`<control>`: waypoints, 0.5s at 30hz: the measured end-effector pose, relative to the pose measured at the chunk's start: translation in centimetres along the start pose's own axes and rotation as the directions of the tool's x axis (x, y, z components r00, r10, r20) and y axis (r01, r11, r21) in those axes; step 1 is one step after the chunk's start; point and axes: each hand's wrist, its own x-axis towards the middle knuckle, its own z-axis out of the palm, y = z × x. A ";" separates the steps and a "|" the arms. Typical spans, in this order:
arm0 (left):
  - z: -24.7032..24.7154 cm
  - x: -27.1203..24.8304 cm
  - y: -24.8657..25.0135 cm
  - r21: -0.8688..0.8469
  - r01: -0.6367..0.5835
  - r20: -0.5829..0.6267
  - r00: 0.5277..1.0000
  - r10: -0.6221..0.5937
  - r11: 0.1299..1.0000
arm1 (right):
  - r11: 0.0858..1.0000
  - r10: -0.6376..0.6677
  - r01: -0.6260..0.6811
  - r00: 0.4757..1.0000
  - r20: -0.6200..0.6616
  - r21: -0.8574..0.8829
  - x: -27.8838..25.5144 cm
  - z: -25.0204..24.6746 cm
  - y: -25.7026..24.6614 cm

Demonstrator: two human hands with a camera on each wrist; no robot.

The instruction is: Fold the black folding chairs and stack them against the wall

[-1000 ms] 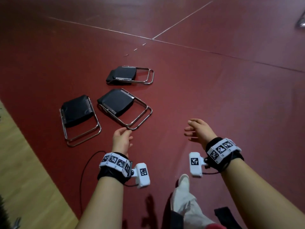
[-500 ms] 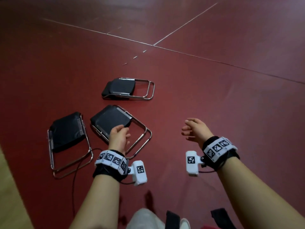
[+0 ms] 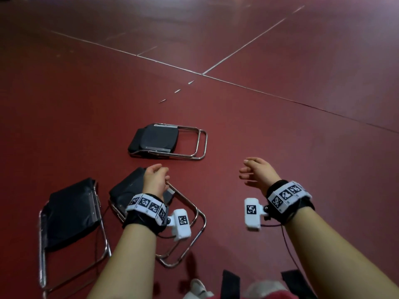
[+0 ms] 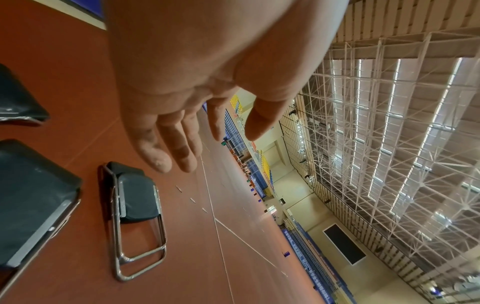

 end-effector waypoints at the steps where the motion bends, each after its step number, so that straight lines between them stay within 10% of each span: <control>1: 0.4 1.9 1.0 0.008 -0.002 -0.007 1.000 0.002 1.000 | 1.000 0.010 -0.010 1.000 0.008 0.000 1.5 0.7 -0.9; 15: 14.0 29.9 10.1 -0.015 0.097 -0.138 0.986 -0.098 0.995 | 0.989 0.093 -0.078 0.988 0.120 -0.124 35.6 7.6 -13.9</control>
